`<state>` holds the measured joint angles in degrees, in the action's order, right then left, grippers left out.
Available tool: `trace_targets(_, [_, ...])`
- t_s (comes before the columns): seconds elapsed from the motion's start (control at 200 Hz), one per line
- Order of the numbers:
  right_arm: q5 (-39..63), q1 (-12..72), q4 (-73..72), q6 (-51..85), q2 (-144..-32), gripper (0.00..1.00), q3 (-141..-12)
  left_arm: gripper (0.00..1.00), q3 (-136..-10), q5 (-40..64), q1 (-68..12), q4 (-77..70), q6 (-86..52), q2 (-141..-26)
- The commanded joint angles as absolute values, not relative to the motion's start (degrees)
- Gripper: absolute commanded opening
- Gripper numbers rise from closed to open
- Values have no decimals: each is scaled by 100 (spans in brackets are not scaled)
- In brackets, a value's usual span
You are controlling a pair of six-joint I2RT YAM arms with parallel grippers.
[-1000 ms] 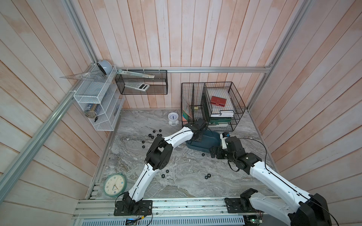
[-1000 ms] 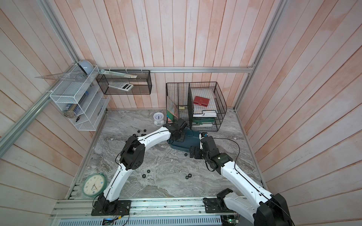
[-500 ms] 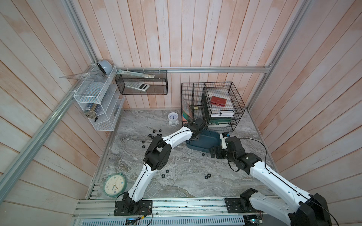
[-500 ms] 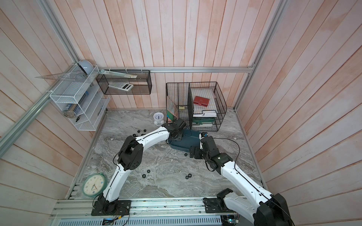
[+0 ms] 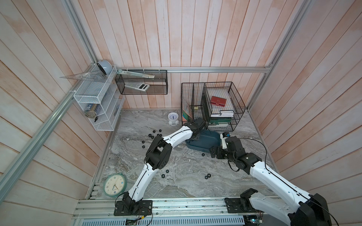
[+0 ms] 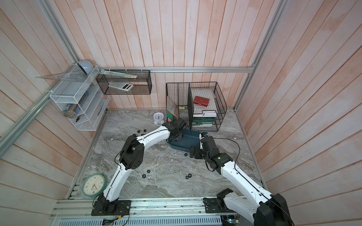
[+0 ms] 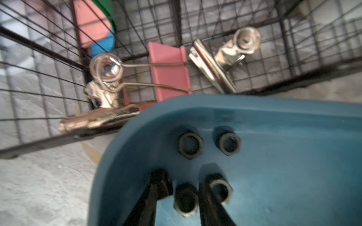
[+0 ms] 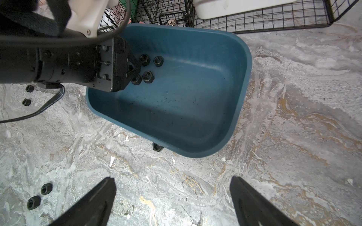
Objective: Put the nuts on the desktop into the storage box
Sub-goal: Adjust the nut in the storage box.
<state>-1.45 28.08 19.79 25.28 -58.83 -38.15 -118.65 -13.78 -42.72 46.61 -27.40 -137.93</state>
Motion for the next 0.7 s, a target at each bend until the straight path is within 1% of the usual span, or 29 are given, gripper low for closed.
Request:
trace_targets(0.0, [-213, 2788, 2070, 2502, -5871, 98, -3816, 41, -11986, -1243, -4225, 4763, -2822, -13956])
trace_targets(0.325, [-246, 2790, 2096, 2513, -5856, 98, -3819, 41, -11743, -613, -4227, 4249, -2751, -13908])
trace_targets(0.695, [-252, 2780, 2118, 2508, -5854, 98, -3821, 41, -11672, -459, -4219, 4035, -2736, -13923])
